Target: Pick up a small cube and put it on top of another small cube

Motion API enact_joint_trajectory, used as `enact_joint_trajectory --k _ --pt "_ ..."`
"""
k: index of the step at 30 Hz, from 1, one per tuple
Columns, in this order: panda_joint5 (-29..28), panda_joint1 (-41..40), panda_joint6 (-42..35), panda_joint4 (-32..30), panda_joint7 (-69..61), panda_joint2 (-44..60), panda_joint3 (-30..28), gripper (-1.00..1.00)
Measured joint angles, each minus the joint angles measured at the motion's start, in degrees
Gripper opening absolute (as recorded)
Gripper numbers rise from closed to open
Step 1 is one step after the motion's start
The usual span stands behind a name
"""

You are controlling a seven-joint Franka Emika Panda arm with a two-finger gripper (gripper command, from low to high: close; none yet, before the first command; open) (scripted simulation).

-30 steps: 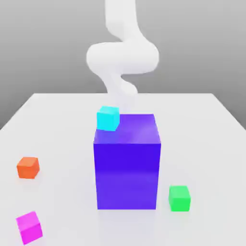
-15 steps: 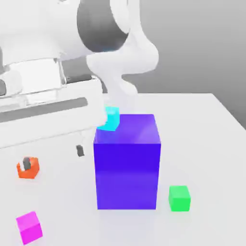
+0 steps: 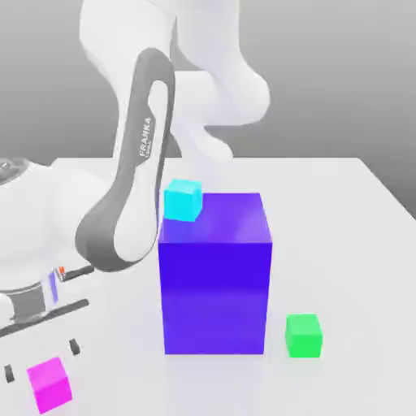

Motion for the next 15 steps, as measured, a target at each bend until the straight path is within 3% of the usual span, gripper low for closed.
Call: enact_joint_trajectory --k 7,11,15 --pt "0.15 -0.21 0.10 0.07 -0.15 0.29 0.23 -1.00" --pt "-5.33 3.43 -4.74 -1.84 3.86 -6.63 -4.55 -1.00" --pt "-4.08 7.74 -6.64 -2.97 4.68 -12.90 -0.32 -1.00"
